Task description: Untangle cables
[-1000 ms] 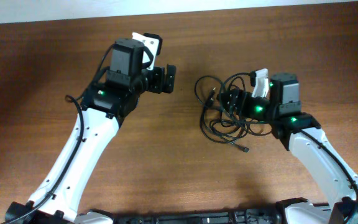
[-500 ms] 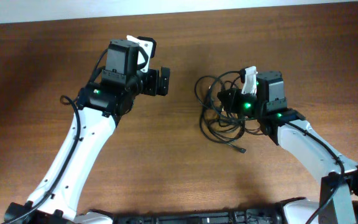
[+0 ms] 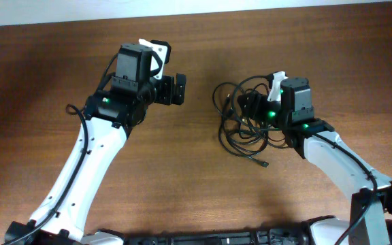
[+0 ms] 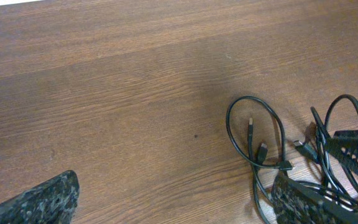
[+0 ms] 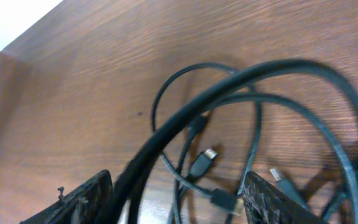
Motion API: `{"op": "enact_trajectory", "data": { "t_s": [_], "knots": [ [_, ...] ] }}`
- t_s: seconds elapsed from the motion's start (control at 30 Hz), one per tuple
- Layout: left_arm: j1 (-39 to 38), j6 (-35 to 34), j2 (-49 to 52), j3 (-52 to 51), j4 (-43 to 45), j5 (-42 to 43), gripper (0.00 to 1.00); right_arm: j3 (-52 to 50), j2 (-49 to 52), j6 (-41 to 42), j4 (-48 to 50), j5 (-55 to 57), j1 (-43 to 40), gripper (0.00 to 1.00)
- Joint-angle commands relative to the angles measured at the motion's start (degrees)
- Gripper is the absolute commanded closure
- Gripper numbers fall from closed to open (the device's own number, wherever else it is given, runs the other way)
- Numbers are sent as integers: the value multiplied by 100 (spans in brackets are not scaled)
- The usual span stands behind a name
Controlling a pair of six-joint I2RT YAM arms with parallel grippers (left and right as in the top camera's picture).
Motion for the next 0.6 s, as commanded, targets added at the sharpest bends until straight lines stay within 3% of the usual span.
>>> {"op": "enact_trajectory", "data": {
  "t_s": [0.0, 0.17, 0.4, 0.57],
  "knots": [
    [20, -11, 20, -7, -7, -17, 1, 31, -2, -35, 236, 382, 17, 35],
    [20, -11, 20, -7, -4, -20, 1, 35, -2, -37, 1054, -457, 17, 37],
    [20, -11, 20, -7, -4, -20, 1, 33, 7, -39, 382, -577, 28, 40],
    [20, -11, 20, -7, -4, -17, 1, 33, 11, -39, 411, -997, 28, 41]
  ]
}}
